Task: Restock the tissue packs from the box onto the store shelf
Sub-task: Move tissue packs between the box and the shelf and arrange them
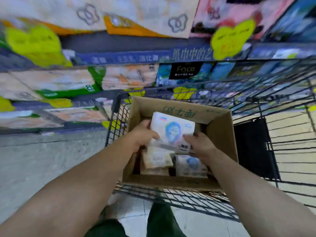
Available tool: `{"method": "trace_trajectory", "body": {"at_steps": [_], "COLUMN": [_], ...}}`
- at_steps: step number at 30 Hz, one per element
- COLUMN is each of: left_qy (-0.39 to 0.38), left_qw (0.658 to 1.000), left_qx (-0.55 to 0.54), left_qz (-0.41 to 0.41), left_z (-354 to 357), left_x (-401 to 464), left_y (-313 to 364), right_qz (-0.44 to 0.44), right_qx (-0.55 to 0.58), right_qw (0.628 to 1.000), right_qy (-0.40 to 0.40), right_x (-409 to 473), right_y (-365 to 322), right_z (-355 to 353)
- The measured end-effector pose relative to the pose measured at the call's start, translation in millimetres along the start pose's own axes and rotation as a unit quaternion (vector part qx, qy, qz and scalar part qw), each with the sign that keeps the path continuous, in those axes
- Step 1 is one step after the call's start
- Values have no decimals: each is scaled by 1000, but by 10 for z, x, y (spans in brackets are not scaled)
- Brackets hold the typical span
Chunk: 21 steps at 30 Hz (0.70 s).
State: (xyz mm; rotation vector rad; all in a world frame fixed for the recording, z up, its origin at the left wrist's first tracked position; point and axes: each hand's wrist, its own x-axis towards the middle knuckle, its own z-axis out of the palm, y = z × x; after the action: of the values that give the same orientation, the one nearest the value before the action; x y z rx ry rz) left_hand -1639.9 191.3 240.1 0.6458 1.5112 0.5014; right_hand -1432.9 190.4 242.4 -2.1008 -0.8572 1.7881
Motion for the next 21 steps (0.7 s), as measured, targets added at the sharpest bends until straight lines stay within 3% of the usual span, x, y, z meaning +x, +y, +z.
{"method": "trace_trajectory", "body": {"at_steps": [4,8,15,21], "left_qy": [70,123,231,323], "left_qw": [988,969,917,878], "left_qx": [-83,-151,-245,-229], "left_qz": [109,149,214,269], "left_z": [-1081,-2614,-5221,-6645], "left_x": [-547,-1242,-2824,-3754], "left_y": [241,122,-515,-742], "right_qz": [-93,-173,-300,-381], "right_qx": [23,13,-93,-131], "right_qw": [991,966,895,825], "right_qy": [-98,-193,-316,-396], "right_x": [-511,-1135,-2327,-3045], "right_y": [-744,-1367,-2012,-2430], "right_z": [857,2223,5028,6581]}}
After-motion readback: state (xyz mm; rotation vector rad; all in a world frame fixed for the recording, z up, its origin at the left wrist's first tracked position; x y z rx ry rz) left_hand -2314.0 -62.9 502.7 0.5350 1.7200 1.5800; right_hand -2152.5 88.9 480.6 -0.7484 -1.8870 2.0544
